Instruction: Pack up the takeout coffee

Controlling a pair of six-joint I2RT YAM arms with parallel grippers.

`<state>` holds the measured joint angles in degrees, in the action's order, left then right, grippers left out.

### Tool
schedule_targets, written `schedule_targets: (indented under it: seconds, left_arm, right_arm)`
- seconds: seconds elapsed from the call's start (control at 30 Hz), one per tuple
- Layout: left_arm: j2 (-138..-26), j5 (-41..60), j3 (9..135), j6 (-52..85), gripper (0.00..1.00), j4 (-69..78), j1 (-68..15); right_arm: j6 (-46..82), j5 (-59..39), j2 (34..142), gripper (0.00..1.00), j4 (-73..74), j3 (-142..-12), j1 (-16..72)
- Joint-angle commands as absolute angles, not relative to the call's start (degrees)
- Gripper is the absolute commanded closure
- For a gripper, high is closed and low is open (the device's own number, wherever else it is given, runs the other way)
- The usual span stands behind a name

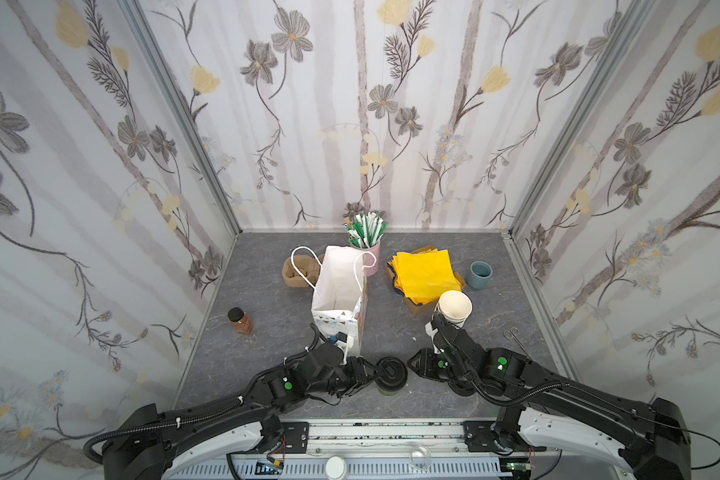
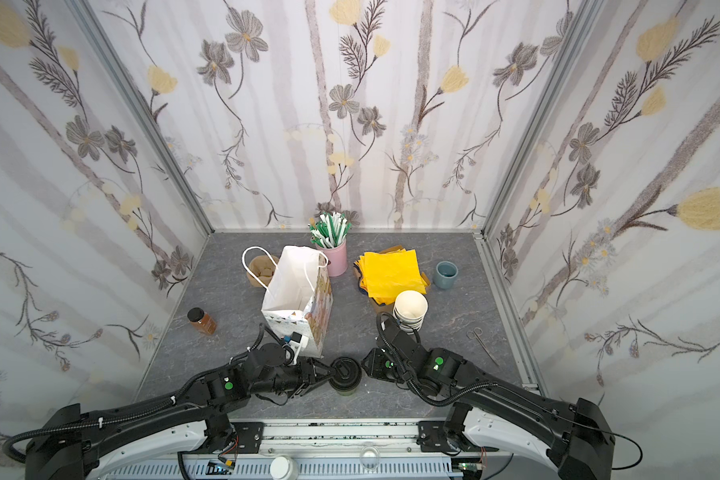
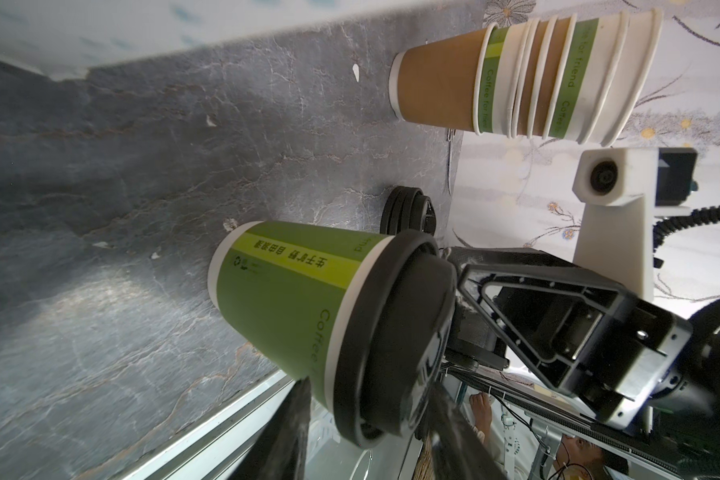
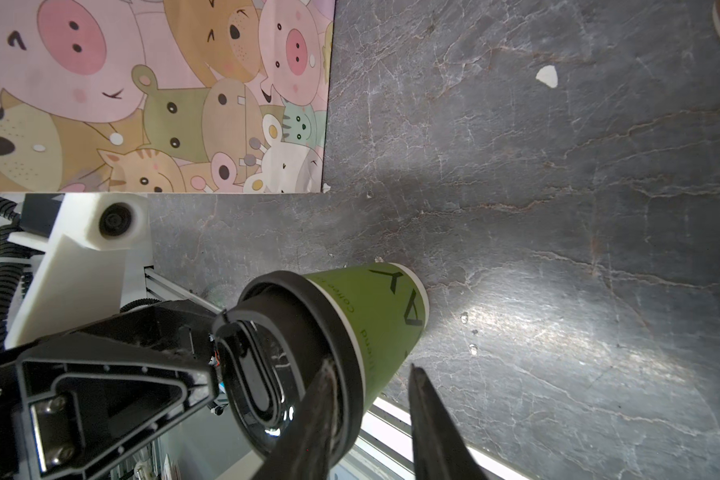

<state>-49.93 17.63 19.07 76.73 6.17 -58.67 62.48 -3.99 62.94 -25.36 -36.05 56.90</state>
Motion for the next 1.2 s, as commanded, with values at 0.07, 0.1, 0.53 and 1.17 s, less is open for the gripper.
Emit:
schedule_targets:
  seconds: [0.07, 0.1, 0.53, 1.17]
  left_arm:
    - [-50.08, 17.81, 19.16, 76.20, 0.56, 6.85, -58.71]
    - [-50.01, 17.84, 19.20, 76.24, 0.57, 6.86, -58.69]
    - [-50.37, 17.89, 19.04, 76.34, 0.60, 6.84, -58.69]
    - [-49.50, 17.57, 17.42, 77.43, 0.63, 6.77, -58.71]
  right_arm:
    - [62.51, -5.30, 63.94, 0.73, -21.17, -35.78, 56.78]
    - [62.48, -5.52, 64.00, 0.73, -20.65, -35.65, 56.79]
    - [62.35, -7.87, 65.16, 0.81, -16.83, -34.29, 56.69]
    - [62.84, -9.01, 64.94, 0.90, -21.35, -30.97, 55.88]
